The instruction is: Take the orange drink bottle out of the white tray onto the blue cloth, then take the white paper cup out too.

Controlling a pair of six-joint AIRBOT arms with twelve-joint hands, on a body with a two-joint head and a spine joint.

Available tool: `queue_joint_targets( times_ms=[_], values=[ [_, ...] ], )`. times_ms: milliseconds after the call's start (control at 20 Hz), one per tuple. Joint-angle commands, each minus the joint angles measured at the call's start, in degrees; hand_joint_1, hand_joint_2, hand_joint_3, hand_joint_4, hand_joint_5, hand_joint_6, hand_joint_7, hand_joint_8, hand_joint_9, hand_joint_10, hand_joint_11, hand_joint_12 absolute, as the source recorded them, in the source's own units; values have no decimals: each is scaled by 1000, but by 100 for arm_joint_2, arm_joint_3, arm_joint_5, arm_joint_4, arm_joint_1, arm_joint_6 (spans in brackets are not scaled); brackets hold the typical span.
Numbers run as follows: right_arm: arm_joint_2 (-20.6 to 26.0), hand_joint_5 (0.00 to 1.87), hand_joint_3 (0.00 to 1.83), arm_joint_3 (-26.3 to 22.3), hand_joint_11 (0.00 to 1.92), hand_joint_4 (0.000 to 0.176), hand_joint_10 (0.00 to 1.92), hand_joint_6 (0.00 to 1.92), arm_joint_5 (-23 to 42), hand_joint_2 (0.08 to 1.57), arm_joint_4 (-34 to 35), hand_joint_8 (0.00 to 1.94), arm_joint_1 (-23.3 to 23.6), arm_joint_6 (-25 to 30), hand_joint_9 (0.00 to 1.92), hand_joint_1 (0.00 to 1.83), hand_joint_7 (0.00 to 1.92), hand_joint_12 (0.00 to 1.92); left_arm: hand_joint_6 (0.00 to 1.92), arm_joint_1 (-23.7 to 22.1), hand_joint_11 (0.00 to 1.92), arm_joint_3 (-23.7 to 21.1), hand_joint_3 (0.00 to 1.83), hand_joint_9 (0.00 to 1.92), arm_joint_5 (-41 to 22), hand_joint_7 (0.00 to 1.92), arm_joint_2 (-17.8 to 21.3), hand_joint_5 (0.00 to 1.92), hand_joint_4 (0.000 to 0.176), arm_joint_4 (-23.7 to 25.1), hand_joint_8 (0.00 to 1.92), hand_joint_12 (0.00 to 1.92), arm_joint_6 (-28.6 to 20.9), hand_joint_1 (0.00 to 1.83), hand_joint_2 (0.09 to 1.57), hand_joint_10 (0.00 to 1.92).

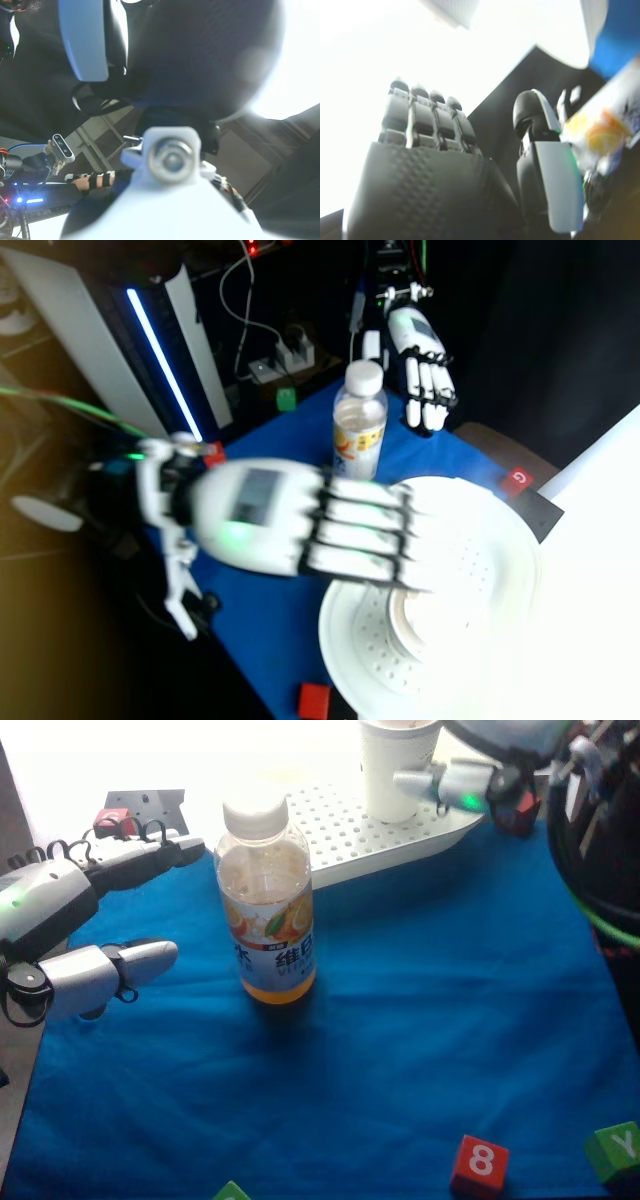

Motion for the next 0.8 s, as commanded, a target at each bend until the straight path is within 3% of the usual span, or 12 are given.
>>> queue_joint_targets(
  times_ms=[0,50,100,200,250,400,450,500,600,700,750],
  values=[
    [-35,0,0,62,0,2,0,0,494,1242,50,0,86,-30,0,585,0,0,7,-45,0,25,0,25,-735,154,-40,199,48,0,3,932,-15,696,1341,342],
    [-154,0,0,251,0,0,0,0,399,1239,97,0,154,-30,0,588,0,0,4,-45,0,38,0,30,-733,158,-57,196,35,0,3,978,-15,705,1342,339],
    [-233,0,0,379,0,0,0,0,331,1238,109,0,203,-30,0,599,0,0,2,-45,0,46,1,32,-734,156,-71,191,48,0,1,986,-16,692,1345,335],
    [-426,0,0,675,0,11,0,0,173,1230,163,0,334,-30,0,587,0,0,1,-45,0,58,0,35,-751,146,-99,182,49,0,1,1054,-17,688,1344,313],
    [-514,0,0,792,0,19,0,0,114,1220,171,0,384,-30,0,639,0,0,1,-46,0,69,0,35,-757,147,-113,176,65,0,1,1114,-23,659,1340,317],
    [-752,0,0,1133,0,1,0,0,3,1208,363,0,420,-30,0,694,0,0,3,-46,0,122,0,45,-793,165,-159,184,73,0,5,1079,-69,703,1326,316],
    [-805,0,0,1212,0,0,0,0,-34,1207,425,0,420,-30,0,683,0,0,5,-46,0,132,0,63,-806,169,-168,192,70,0,5,1155,-75,713,1325,332],
    [-846,0,0,1264,0,0,0,0,-68,1206,452,0,420,-30,0,677,0,0,7,-46,0,136,0,71,-813,175,-172,197,84,0,7,1171,-82,713,1321,338],
    [-977,0,0,1431,0,4,0,0,-174,1214,516,0,420,-29,0,723,0,0,2,-45,0,143,0,61,-821,169,-180,193,76,0,2,1185,-103,703,1324,357],
    [-1053,0,0,1579,32,13,0,0,-306,1201,562,0,419,-29,0,695,0,17,1,-45,0,146,0,48,-856,168,-187,191,51,0,1,1067,-115,709,1325,338],
    [-1103,0,0,1651,59,17,0,0,-373,1191,579,0,419,-29,0,688,0,34,0,-45,0,151,0,56,-868,161,-190,191,66,0,0,1035,-132,714,1323,314]
  ],
)
